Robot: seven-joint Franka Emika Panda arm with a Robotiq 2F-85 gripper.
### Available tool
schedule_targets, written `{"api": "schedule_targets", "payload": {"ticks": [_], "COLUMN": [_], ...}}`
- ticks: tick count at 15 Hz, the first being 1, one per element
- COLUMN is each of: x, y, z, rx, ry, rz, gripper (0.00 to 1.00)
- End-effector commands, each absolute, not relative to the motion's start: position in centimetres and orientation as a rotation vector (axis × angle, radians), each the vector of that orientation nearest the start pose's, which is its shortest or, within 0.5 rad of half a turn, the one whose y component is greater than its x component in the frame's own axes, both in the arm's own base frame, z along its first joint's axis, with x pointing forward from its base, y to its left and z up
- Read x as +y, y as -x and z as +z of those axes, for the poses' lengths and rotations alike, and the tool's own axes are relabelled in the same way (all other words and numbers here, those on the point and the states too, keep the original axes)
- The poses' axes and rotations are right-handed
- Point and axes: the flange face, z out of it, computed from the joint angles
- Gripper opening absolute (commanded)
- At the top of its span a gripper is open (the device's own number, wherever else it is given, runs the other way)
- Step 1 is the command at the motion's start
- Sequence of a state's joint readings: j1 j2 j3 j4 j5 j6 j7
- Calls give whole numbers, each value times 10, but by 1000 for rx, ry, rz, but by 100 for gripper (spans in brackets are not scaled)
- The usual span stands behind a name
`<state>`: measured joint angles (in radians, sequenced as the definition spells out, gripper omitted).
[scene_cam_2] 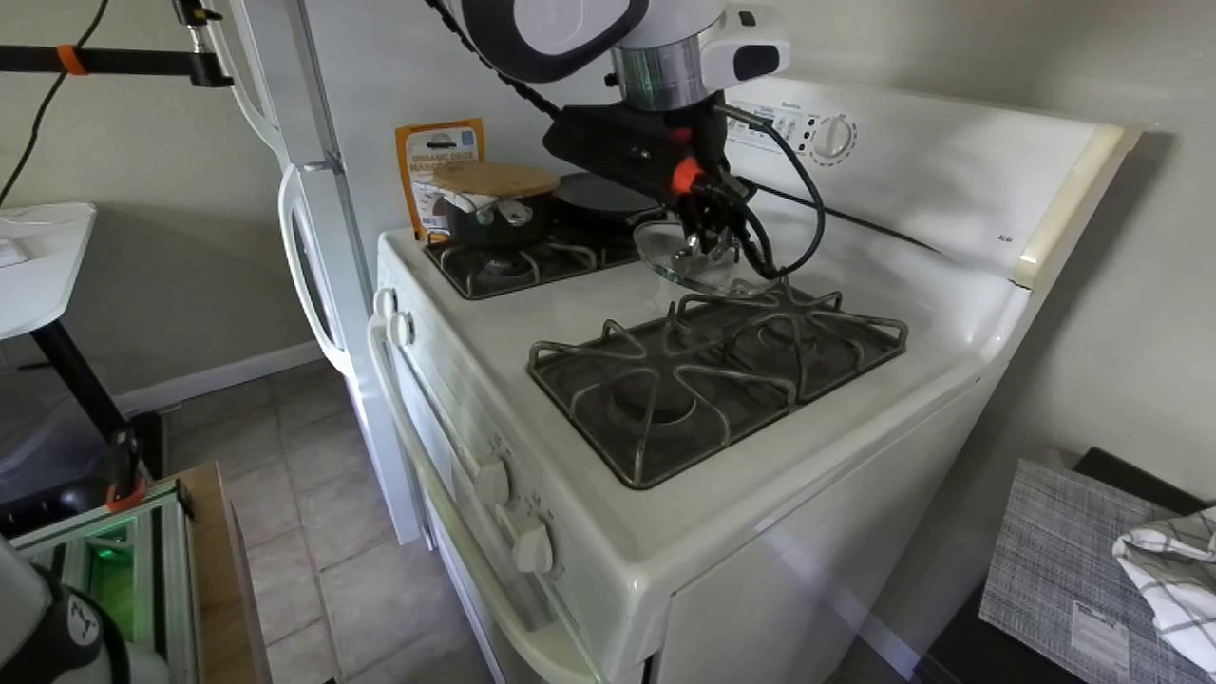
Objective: Move the glass lid to the top right stove plate
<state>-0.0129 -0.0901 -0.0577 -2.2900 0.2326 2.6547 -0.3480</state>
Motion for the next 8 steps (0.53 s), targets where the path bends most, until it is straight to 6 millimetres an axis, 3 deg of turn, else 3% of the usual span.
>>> {"api": "schedule_targets", "payload": {"ticks": [1,4,8], "x": [-58,-70,-77], "y": [-552,-566,-594], "z": [428,419,424], "rx": [-55,-3,51], "ry": [3041,3079,3096], "rz": [-809,-835,-890], "gripper": [3,3,3]}}
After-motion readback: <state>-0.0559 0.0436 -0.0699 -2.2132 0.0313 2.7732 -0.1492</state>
